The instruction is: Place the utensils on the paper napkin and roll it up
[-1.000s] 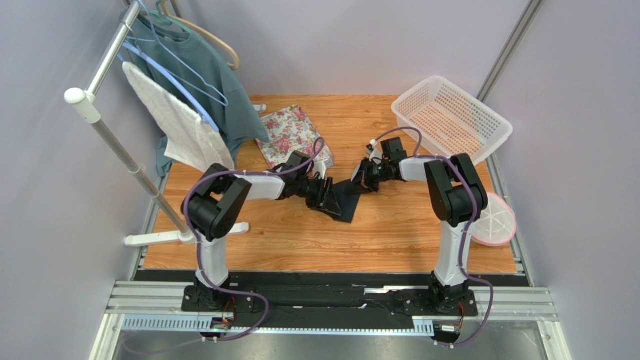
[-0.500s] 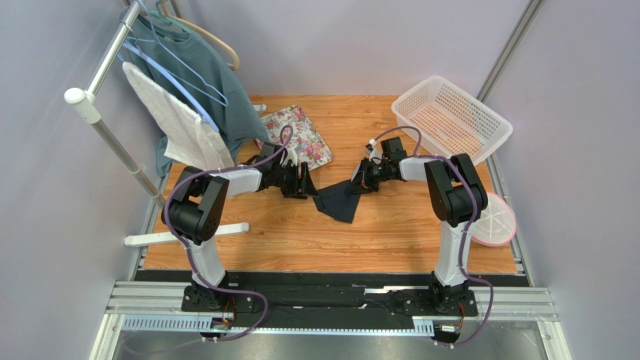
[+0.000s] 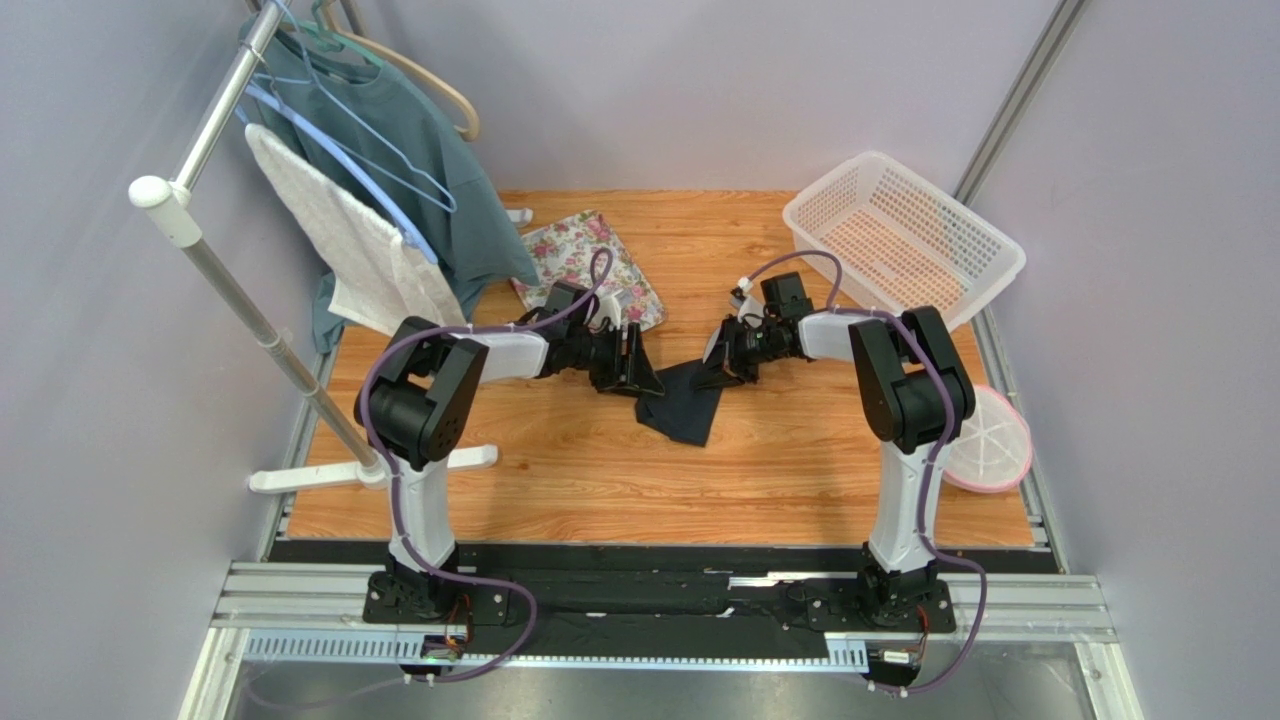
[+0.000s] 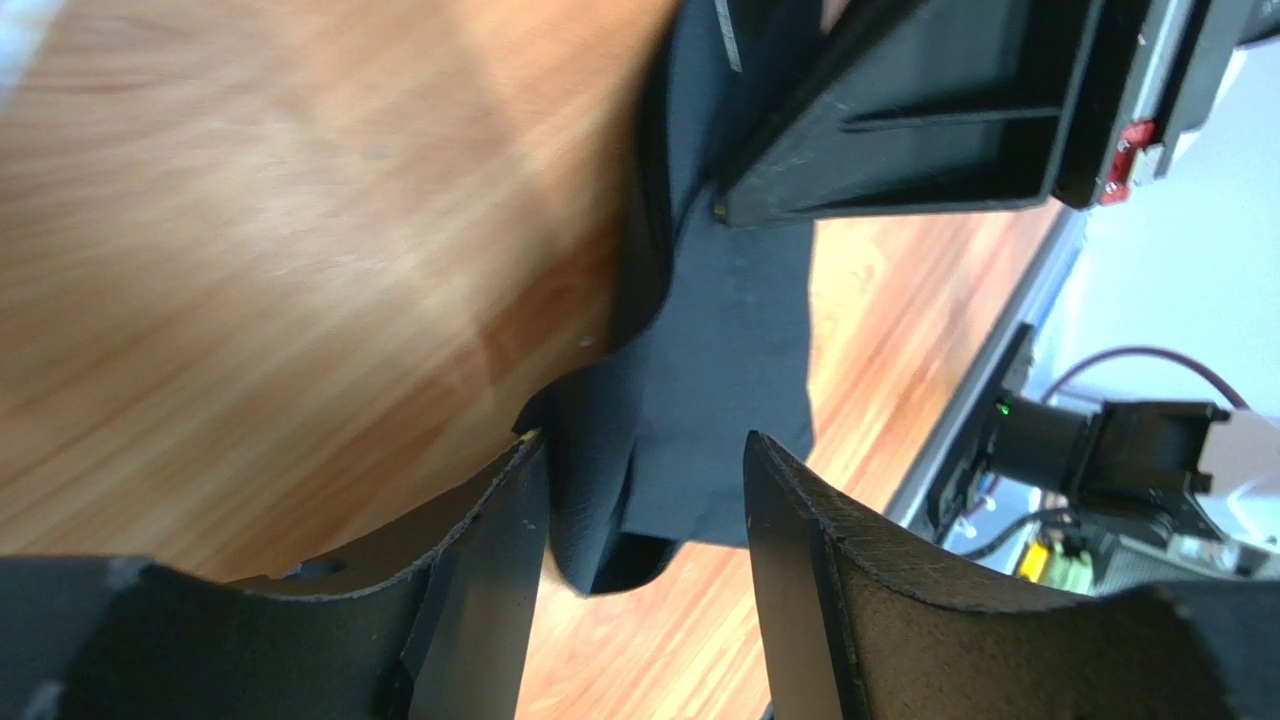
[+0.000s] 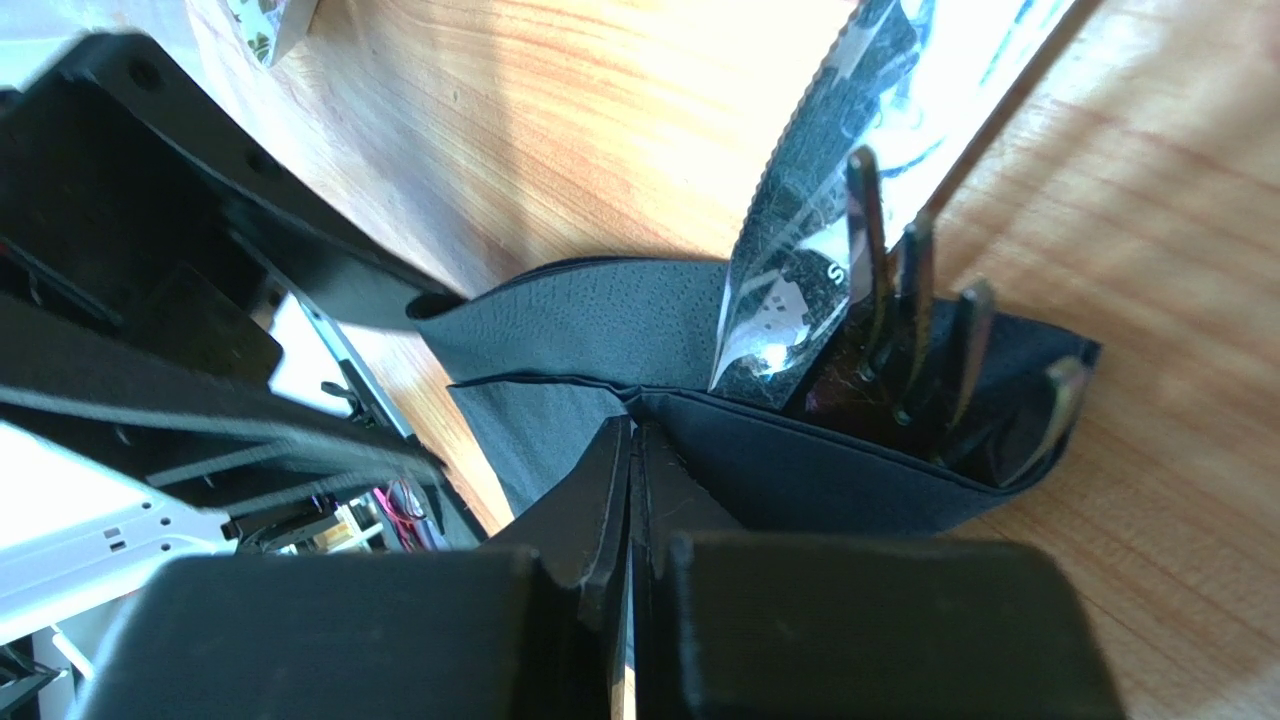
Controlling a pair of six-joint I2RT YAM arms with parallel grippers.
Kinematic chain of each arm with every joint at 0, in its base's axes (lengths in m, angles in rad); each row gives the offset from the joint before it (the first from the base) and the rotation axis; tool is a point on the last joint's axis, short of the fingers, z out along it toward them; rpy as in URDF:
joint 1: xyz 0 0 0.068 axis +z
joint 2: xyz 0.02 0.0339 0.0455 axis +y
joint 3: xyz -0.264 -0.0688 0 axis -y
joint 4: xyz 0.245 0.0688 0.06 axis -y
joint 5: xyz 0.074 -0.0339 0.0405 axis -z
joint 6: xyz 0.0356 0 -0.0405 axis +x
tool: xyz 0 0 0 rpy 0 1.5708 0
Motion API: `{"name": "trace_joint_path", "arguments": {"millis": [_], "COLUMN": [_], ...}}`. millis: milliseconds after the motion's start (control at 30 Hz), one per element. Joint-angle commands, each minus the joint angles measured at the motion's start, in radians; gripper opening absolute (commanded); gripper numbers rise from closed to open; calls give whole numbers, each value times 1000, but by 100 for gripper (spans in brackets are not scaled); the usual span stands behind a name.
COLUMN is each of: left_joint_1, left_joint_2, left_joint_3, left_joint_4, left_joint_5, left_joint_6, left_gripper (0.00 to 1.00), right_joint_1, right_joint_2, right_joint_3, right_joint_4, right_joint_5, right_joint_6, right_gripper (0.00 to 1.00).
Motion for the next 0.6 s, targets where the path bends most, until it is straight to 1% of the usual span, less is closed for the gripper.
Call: {"name": "trace_joint_path", "arguments": {"millis": [0,100,133,300,467,567], "left_joint_1": [-39,-49,-49,-51,-57,-65], "left_joint_2": [41,41,43,76,124,138], "left_joint_3": [-14,-16,-10,47,96,110], "left_joint_4": [50,112,118,93,75,74], "left_joint_5": [32,35,27,21,69,101], "left_joint_6": [-26,-25,-16,23,18,3], "left_gripper": [59,61,64,66,66,64], "right_joint_1": [-4,-4,-5,-4,-5,-5], "right_joint_2": [47,50,48,50,50,51], "right_joint_3": [-3,-4,-4,-4,-3,-4], "right_joint_4": [-60,-61,-61,-61,-65,-63], "right_joint_5": [123,121,121,120,118,120], "right_joint_6": [-71,-72,-72,-72,-72,-74], "right_gripper": [0,0,0,0,0,0]}}
